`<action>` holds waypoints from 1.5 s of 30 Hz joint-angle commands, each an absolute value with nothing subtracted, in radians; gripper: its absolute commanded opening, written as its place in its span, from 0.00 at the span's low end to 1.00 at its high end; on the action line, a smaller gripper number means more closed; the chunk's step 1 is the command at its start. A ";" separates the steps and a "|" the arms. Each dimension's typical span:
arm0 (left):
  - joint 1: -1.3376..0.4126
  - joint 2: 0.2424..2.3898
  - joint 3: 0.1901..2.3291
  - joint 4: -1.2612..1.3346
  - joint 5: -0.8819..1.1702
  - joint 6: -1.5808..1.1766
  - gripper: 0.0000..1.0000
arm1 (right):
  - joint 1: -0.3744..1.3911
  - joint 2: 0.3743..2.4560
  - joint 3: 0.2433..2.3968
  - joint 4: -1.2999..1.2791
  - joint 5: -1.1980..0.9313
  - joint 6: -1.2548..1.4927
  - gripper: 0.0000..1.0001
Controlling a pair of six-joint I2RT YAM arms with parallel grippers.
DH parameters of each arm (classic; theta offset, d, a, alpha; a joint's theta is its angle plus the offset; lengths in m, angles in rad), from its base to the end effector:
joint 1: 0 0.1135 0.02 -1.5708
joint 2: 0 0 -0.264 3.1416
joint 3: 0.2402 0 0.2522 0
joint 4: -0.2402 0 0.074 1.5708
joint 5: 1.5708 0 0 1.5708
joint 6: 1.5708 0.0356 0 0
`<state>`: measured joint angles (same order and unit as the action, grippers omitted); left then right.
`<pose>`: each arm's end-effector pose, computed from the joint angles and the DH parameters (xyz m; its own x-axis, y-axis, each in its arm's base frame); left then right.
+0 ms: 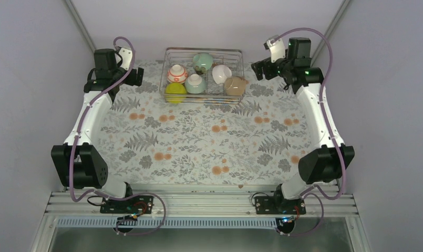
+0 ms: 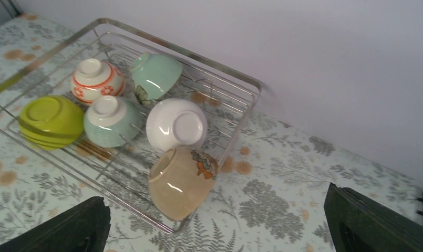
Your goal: Unload the bowls from the dish rack
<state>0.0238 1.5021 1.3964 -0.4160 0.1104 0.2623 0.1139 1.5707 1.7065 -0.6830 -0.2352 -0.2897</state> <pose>0.3466 0.0043 0.3562 -0.4625 0.2468 -0.8516 0.1986 0.9649 0.1718 0.3441 0.0477 0.4136 -0.4073 -0.3262 -0.8530 -0.4431 0.8873 -0.1278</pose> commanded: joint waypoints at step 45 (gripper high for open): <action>0.000 1.535 1.262 -0.357 0.139 0.284 1.00 | 0.052 2.195 1.907 -0.792 -0.965 -0.153 0.73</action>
<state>0.0071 1.5230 1.2781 -0.3748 0.1314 0.2985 0.0399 2.1536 1.8782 -0.8036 -0.9268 -0.1562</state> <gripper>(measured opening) 0.998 0.737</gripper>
